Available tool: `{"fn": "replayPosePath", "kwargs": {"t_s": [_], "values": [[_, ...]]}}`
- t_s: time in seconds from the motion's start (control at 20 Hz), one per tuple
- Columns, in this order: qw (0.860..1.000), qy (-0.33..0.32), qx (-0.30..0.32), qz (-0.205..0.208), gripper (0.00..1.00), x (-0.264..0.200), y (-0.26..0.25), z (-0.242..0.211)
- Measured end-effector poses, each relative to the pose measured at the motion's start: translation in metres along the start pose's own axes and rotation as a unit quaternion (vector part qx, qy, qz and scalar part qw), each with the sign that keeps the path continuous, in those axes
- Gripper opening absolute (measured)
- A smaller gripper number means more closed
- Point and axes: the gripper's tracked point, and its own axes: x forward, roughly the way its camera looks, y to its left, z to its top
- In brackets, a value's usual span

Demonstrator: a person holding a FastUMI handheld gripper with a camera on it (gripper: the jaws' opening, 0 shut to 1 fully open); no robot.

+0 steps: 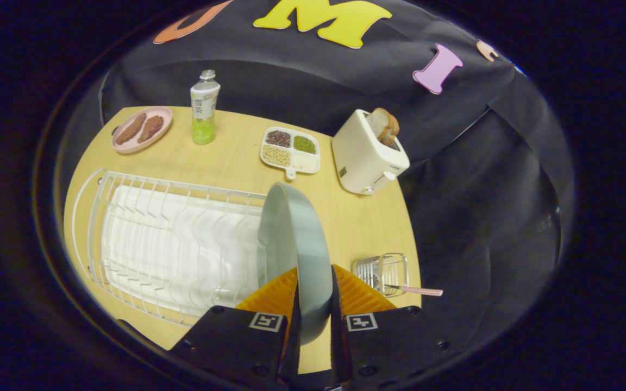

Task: Take the plate from the dish rack, then take the spoon from the basket and place it into the plate.

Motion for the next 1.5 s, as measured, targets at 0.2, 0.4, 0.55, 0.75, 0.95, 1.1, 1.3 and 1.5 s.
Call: {"fn": "replayPosePath", "kwargs": {"t_s": [0.2,0.4,0.55,0.75,0.95,1.1,1.3,1.5], "values": [[0.999,-0.025,0.037,-0.024,0.23,-0.004,-0.004,0.006],[0.992,-0.074,0.079,-0.067,0.23,-0.014,-0.018,0.015],[0.983,-0.111,0.135,-0.053,0.23,-0.03,-0.022,0.017],[0.981,-0.13,0.138,0.03,0.23,-0.051,-0.01,-0.001],[0.966,-0.151,0.171,0.123,0.23,-0.075,0.003,-0.04],[0.956,-0.161,0.165,0.182,0.23,-0.084,0.025,-0.083],[0.943,-0.169,0.147,0.244,0.23,-0.088,0.052,-0.142],[0.935,-0.168,0.154,0.272,0.23,-0.072,0.071,-0.19]]}}
